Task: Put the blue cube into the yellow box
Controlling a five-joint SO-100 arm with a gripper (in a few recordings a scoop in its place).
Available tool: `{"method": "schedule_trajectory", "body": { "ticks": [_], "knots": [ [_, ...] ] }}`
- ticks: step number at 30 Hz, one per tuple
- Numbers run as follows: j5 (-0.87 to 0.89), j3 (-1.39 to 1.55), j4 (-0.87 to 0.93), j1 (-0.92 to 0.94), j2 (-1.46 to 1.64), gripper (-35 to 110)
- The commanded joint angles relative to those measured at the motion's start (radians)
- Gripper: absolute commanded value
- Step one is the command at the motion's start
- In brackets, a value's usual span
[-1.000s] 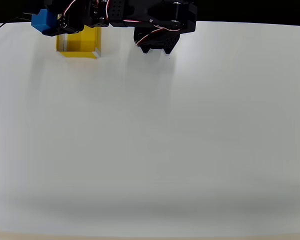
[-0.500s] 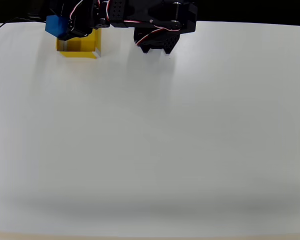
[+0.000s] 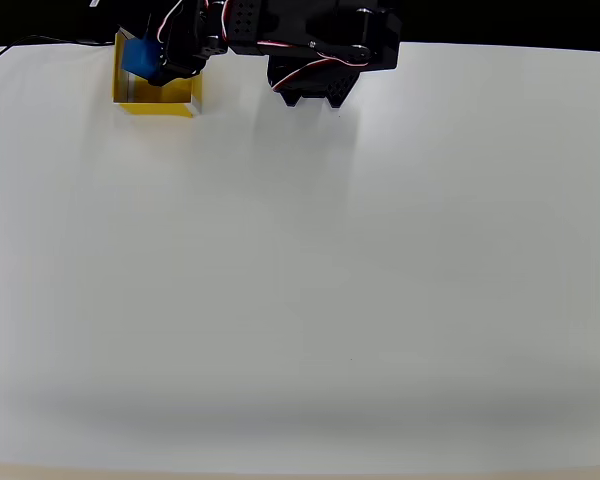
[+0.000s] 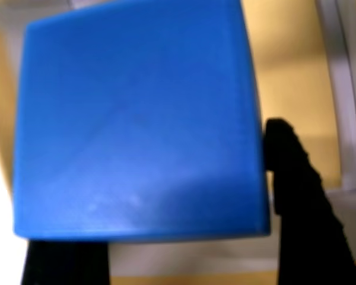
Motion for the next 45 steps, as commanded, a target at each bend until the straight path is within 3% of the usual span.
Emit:
{"method": "schedule_trajectory", "body": {
  "ticks": [1, 8, 15, 20, 25, 38, 45],
  "knots": [
    [-0.017, 0.021, -0.029, 0.031, 0.086, 14],
    [-0.026, 0.089, -0.112, 0.029, 0.092, 14],
    [-0.051, 0.103, -0.129, 0.031, 0.107, 37],
    [-0.064, 0.098, -0.112, 0.032, 0.13, 37],
    [-0.066, 0.012, 0.015, 0.032, 0.137, 38],
    [-0.071, -0.526, 0.565, 0.026, 0.097, 38],
    [-0.086, -0.663, 0.703, 0.003, 0.14, 37]
  ]
}}
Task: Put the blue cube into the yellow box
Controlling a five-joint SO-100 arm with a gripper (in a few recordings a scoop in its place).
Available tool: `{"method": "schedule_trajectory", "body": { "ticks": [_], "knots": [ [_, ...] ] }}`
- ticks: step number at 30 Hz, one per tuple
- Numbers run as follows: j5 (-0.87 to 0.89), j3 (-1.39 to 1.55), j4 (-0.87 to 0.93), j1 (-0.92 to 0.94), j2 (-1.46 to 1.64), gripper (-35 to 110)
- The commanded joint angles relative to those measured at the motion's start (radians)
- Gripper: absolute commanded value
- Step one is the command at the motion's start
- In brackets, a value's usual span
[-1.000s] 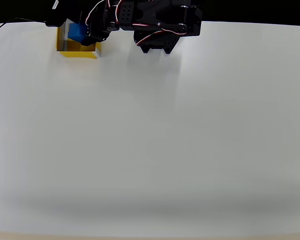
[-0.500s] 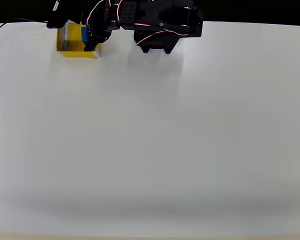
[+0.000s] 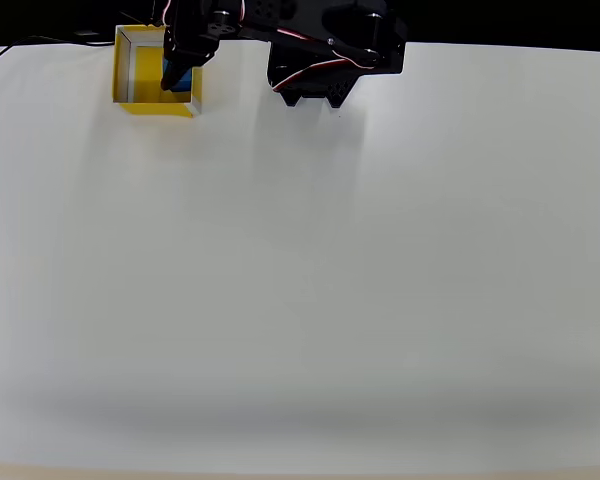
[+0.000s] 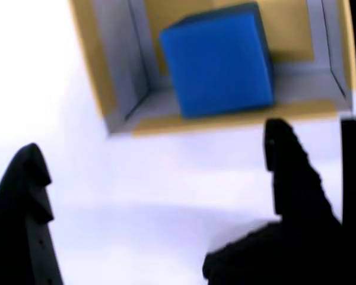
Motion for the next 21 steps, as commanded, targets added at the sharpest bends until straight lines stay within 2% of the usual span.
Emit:
{"method": "schedule_trajectory", "body": {
  "ticks": [1, 8, 21],
  "knots": [
    [-0.006, -0.135, 0.032, -0.014, 0.074, 37],
    [0.017, -0.135, 0.04, -0.179, 0.147, 30],
    [0.052, -0.064, 0.023, -0.695, 0.19, 4]
  ]
}}
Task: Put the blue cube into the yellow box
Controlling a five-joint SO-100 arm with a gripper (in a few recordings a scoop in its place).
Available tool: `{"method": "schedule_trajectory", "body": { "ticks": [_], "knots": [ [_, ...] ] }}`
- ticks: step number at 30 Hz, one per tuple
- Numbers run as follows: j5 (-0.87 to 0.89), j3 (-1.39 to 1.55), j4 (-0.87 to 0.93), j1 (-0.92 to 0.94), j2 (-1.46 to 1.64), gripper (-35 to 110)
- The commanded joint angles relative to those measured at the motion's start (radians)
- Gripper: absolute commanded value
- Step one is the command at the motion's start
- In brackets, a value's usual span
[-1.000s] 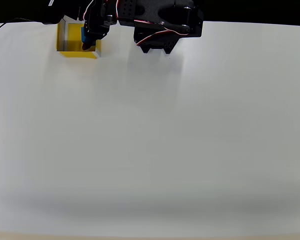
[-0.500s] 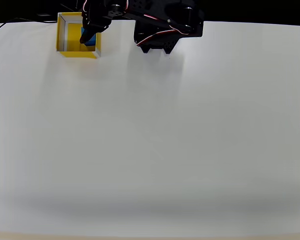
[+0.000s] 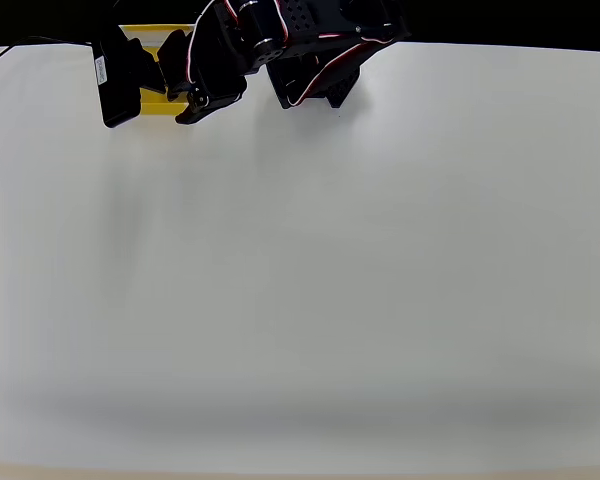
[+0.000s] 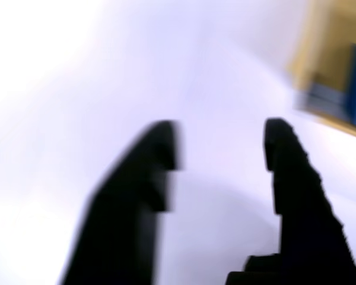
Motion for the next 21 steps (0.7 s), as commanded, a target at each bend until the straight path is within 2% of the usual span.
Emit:
{"method": "schedule_trajectory", "body": {
  "ticks": [1, 10, 21],
  "knots": [
    [-0.008, -0.011, -0.023, -0.153, 0.049, 1],
    [0.003, 0.336, -0.253, -0.518, 0.181, 0],
    [-0.034, 0.804, -0.476, -0.769, 0.405, 0]
  ]
}}
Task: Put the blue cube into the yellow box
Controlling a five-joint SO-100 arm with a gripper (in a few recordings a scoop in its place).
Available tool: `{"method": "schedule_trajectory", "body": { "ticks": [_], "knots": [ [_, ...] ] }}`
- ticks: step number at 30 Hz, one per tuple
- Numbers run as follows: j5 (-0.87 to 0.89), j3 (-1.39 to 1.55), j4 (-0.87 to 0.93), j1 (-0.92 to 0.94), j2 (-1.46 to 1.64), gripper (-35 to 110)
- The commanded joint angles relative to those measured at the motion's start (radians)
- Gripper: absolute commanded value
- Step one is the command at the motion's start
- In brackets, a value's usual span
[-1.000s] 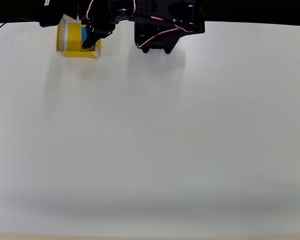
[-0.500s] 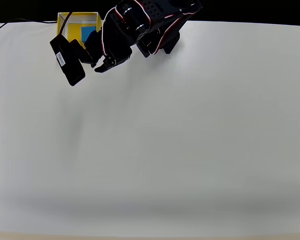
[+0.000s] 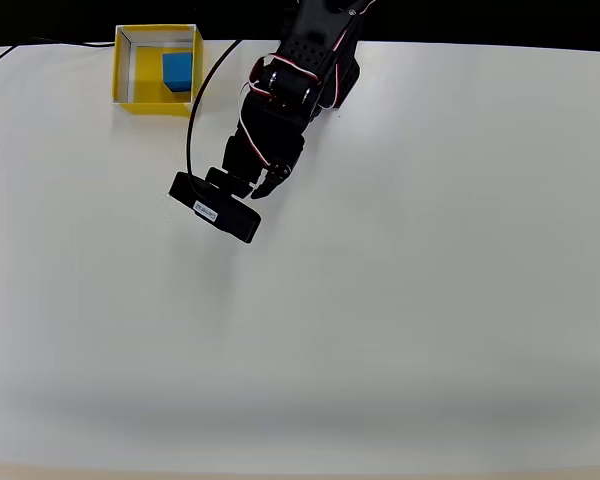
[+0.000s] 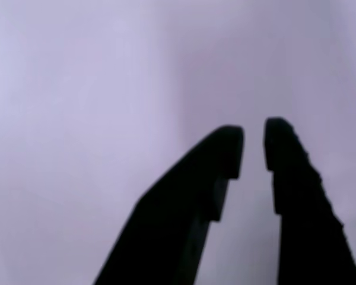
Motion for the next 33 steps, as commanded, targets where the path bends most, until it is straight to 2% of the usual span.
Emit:
{"method": "schedule_trajectory", "body": {
  "ticks": [1, 5, 16, 33],
  "knots": [
    [-0.02, 0.094, -0.061, -0.064, 0.112, 0],
    [-0.06, 0.247, -0.081, -0.091, 0.216, 0],
    [-0.087, 0.261, 0.331, -0.199, 0.324, 0],
    [-0.015, 0.261, 0.331, -0.287, 0.324, 5]
  ]
}}
